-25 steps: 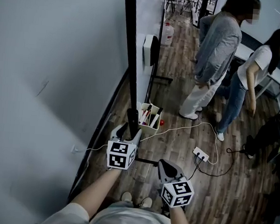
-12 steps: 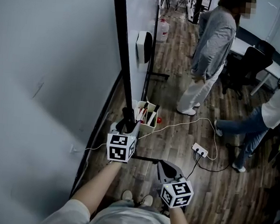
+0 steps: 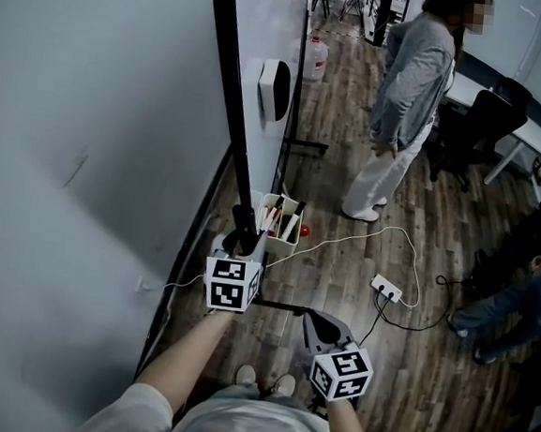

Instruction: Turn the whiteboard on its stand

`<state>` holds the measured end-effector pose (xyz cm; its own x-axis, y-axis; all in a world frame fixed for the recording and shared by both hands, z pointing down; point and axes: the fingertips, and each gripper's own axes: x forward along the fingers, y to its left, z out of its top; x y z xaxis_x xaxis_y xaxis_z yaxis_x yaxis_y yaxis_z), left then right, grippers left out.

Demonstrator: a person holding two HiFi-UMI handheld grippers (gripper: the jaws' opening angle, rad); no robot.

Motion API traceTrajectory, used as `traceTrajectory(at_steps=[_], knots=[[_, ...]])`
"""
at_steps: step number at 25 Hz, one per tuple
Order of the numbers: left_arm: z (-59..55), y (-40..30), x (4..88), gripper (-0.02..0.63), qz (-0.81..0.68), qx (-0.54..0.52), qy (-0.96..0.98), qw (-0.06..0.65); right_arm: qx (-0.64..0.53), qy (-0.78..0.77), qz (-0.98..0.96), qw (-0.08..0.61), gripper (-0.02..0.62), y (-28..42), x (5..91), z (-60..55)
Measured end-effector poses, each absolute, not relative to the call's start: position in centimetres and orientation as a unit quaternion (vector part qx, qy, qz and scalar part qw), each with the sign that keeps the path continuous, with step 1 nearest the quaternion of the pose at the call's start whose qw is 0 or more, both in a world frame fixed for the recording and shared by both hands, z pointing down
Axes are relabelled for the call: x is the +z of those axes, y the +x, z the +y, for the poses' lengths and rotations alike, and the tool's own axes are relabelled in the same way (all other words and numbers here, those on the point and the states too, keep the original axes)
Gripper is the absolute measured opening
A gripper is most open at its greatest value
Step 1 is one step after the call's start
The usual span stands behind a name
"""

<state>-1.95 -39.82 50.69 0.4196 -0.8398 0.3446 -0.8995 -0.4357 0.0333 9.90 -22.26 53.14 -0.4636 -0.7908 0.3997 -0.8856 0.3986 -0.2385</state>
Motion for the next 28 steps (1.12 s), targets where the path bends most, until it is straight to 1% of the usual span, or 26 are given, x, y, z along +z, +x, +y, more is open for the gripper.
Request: traceTrajectory(at_steps=[5,11,18,23,28], knots=[[-38.5,-2.4,49.7,0.195,-0.526,0.140,0.833,0.102,0.211,0.500,-0.833,0.110,0.006,10.4,52.1,-21.5],[-37.0,-4.6,51.0,0.194,-0.523,0.139,0.835,0.104,0.207,0.496,-0.836,0.111,0.006,8.1,52.9,-20.5],[-33.5,-2.3,48.5,0.193,-0.511,0.139,0.843,0.096,0.207,0.501,-0.834,0.103,0.006,8.5,50.1,-18.6],[-30.0,-1.7,50.9,0.193,-0.505,0.132,0.847,0.096,0.206,0.509,-0.829,0.103,0.006,8.4,52.4,-16.9],[-26.4,-1.1,51.6,0.193,-0.496,0.132,0.853,0.095,0.202,0.512,-0.829,0.101,0.006,8.8,53.0,-15.2]])
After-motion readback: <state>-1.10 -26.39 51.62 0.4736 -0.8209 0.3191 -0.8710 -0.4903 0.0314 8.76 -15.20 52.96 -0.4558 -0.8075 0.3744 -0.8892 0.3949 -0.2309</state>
